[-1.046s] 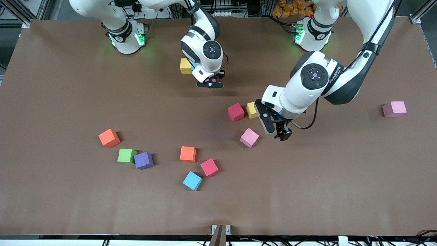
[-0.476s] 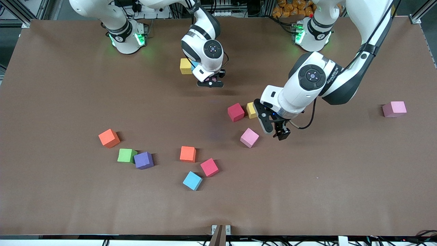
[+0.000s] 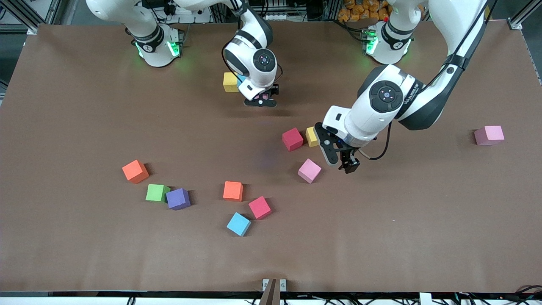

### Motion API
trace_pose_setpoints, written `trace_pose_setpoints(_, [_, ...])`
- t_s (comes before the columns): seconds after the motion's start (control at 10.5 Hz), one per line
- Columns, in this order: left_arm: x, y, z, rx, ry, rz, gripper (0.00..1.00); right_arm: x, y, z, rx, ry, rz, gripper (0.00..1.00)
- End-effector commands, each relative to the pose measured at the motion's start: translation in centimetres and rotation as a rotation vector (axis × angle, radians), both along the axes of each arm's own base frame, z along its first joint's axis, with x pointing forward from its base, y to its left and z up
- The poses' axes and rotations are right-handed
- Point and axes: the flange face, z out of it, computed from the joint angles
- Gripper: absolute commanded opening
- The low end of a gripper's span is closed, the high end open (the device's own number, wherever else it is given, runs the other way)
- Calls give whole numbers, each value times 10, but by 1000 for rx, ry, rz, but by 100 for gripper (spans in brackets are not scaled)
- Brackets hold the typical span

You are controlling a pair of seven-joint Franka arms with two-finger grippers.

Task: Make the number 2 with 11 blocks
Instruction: 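Place the pink cube against the purple cube while the left gripper reaches yellow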

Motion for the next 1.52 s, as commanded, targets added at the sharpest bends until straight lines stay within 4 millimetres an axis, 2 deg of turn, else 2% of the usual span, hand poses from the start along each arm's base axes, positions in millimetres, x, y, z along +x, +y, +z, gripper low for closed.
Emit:
trace_pose_setpoints(0.0, [-29, -12, -21, 6, 33, -18, 100, 6, 3, 23, 25, -25, -27, 100])
trace_pose_setpoints(0.1, [-43, -16, -29, 14, 29, -13, 100, 14, 3, 30, 37, -33, -40, 100])
trace_pose_setpoints(0.19, [-57, -17, -50, -12, 13, 5, 100, 17, 2, 35, 42, -38, -45, 100])
trace_pose_setpoints(0.29, [-78, -16, -78, -70, -21, 44, 100, 21, 1, 38, 45, -42, -50, 100])
trace_pose_setpoints(0.38, [-93, -14, -91, -103, -49, 46, 100, 29, -1, 47, 46, -44, -60, 100])
trace_pose_setpoints(0.57, [-103, -16, -103, -95, -26, 39, 100, 64, -11, 75, 32, -42, -107, 100])
trace_pose_setpoints(0.67, [-116, -17, -110, -80, -10, 22, 100, 87, -19, 88, 30, -47, -139, 100])
trace_pose_setpoints(0.76, [-139, -21, -115, -64, 7, -9, 100, 113, -33, 96, 36, -60, -175, 100])
trace_pose_setpoints(0.95, [-153, -24, -123, -55, 25, -17, 100, 164, -68, 107, 37, -118, -213, 100])
trace_pose_setpoints(1.05, [-156, -26, -121, -47, 9, -45, 100, 194, -84, 123, 58, -151, -253, 100])
trace_pose_setpoints(1.14, [-157, -28, -122, -40, -30, -100, 100, 226, -109, 133, 75, -176, -260, 100])
trace_pose_setpoints(1.24, [-148, -18, -125, -27, -68, -137, 100, 255, -143, 136, 83, -186, -246, 100])
trace_pose_setpoints(1.43, [-143, -14, -128, -42, -81, -138, 100, 290, -203, 124, 86, -176, -199, 100])
